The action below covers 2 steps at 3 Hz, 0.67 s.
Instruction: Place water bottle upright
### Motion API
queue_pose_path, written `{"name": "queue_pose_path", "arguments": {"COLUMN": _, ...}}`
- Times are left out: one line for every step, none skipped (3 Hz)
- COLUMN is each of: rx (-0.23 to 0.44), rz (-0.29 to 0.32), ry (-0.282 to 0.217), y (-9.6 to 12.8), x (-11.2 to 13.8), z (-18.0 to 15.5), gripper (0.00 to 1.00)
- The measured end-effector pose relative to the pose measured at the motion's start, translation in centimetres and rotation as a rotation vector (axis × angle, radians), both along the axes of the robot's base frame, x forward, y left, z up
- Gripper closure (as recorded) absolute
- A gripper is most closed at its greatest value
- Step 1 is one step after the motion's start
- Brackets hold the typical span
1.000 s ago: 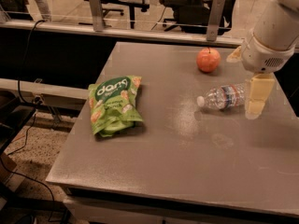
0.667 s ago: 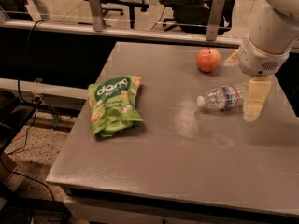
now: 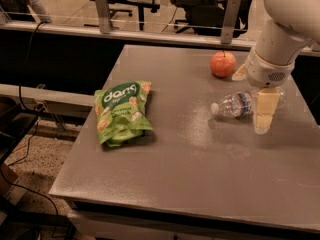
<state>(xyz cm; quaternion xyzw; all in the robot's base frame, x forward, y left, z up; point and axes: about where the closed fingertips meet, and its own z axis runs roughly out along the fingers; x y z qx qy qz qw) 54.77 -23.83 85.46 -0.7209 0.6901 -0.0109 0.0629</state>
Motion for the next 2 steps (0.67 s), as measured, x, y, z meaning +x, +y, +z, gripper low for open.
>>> {"name": "queue_pose_path", "arguments": {"rx": -0.003, "rz": 0.009, "ry": 0.023, "y": -0.14, "x": 0.69, "z": -1.04, "gripper": 0.0}}
{"name": "queue_pose_path", "arguments": {"rx": 0.004, "rz": 0.01, "ry": 0.048, "y": -0.24, "x": 0.9, "z": -1.35, "gripper": 0.18}}
